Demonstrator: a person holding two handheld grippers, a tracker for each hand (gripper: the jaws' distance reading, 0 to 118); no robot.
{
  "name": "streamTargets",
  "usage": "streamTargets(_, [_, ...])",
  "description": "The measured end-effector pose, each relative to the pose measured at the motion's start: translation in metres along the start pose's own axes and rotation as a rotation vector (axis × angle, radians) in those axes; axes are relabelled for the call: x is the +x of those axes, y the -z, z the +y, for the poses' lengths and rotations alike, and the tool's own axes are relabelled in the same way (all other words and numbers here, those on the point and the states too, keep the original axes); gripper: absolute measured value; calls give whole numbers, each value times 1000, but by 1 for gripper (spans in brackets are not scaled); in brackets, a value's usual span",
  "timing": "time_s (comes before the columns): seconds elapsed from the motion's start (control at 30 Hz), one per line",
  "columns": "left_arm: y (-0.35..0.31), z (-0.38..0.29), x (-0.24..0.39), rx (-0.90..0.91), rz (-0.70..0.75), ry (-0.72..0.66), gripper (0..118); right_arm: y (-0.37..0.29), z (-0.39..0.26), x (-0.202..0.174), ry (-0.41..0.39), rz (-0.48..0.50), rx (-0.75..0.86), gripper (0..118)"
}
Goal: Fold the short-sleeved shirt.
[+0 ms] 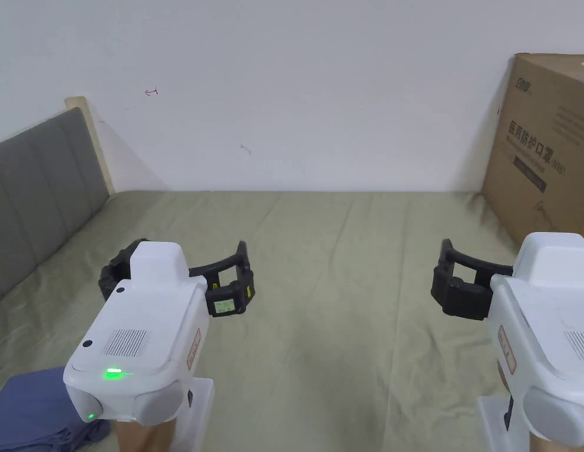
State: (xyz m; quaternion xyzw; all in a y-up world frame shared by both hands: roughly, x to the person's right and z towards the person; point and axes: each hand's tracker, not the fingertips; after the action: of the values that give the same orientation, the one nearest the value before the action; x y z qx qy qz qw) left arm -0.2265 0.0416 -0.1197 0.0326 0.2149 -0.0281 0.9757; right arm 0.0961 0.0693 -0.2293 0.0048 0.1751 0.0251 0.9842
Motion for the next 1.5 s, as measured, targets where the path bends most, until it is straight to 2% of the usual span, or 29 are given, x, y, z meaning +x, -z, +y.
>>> streamTargets(1.5, [-1,4,2,20,-3,-12,118,-4,3,4,-7,3,11,118])
